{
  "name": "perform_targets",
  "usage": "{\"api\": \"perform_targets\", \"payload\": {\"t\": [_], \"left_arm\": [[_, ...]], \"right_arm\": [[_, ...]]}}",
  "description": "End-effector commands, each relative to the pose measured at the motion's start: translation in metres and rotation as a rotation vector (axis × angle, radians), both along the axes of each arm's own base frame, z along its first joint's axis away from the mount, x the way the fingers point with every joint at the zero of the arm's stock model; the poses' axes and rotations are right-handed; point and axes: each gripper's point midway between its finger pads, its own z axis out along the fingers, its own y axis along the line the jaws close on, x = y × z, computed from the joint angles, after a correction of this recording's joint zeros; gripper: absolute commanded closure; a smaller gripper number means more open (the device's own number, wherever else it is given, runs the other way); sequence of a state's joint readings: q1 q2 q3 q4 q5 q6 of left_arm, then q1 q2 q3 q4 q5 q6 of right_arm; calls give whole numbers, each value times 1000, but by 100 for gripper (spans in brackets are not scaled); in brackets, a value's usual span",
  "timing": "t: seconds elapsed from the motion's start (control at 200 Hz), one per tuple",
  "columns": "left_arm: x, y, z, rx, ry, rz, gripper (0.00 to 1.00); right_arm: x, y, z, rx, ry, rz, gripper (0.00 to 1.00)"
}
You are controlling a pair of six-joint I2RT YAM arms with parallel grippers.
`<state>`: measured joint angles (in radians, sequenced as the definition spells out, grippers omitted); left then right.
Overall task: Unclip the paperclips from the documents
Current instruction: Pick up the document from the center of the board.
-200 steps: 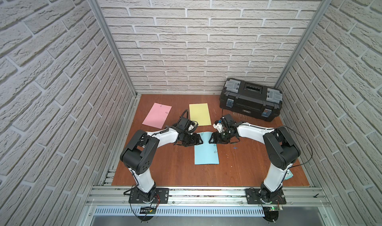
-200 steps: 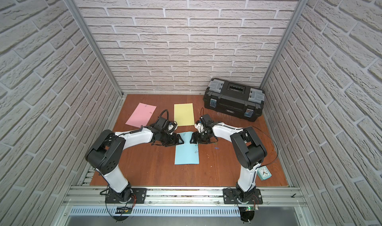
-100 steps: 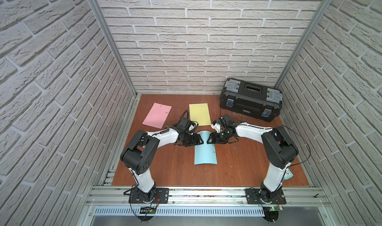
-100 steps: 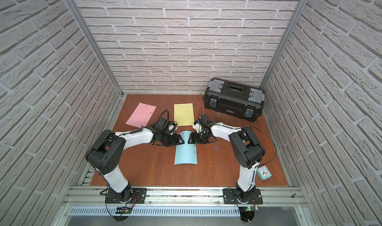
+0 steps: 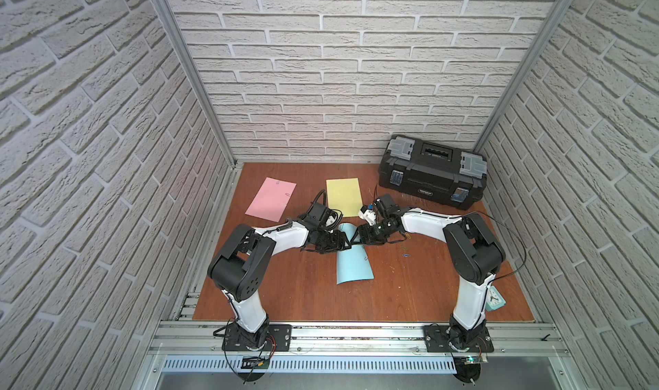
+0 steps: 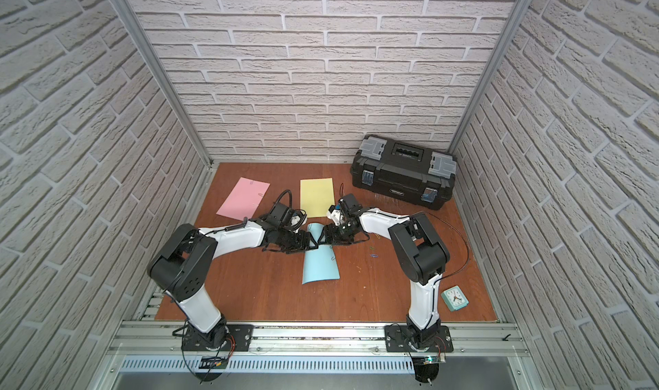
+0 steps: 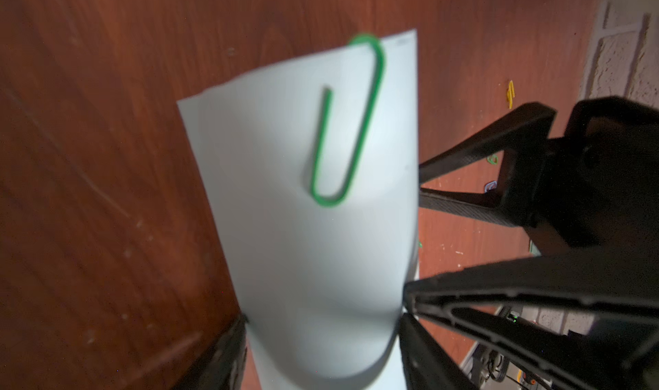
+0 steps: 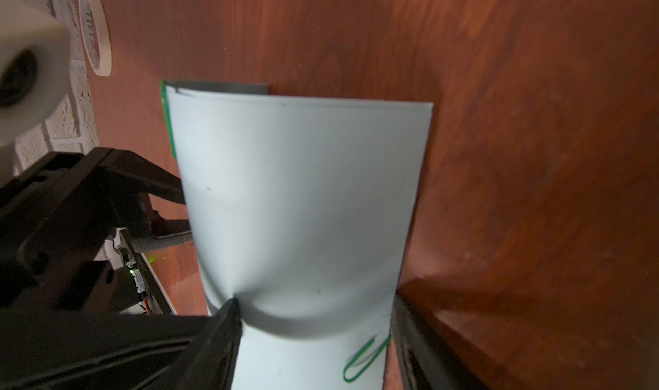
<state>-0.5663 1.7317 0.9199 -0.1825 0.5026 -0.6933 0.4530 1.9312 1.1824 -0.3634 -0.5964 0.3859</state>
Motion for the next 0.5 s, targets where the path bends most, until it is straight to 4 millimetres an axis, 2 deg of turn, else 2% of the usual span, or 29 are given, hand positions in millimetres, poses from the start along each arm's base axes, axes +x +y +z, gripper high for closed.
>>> {"api": "perform_targets", "payload": {"t": [0.0,0.3,0.495], "left_arm": [[-7,-4,-1,-10,16,-18,34],[-1,-9,8,-18,-4,-26,42],[3,-9,13,-23,-17,-19,55]], "right_arm": [[5,14,7,52,-14,22,31],[0,18,9,87,-3,41,31],[0,17,10,80,-7,38,31]]}}
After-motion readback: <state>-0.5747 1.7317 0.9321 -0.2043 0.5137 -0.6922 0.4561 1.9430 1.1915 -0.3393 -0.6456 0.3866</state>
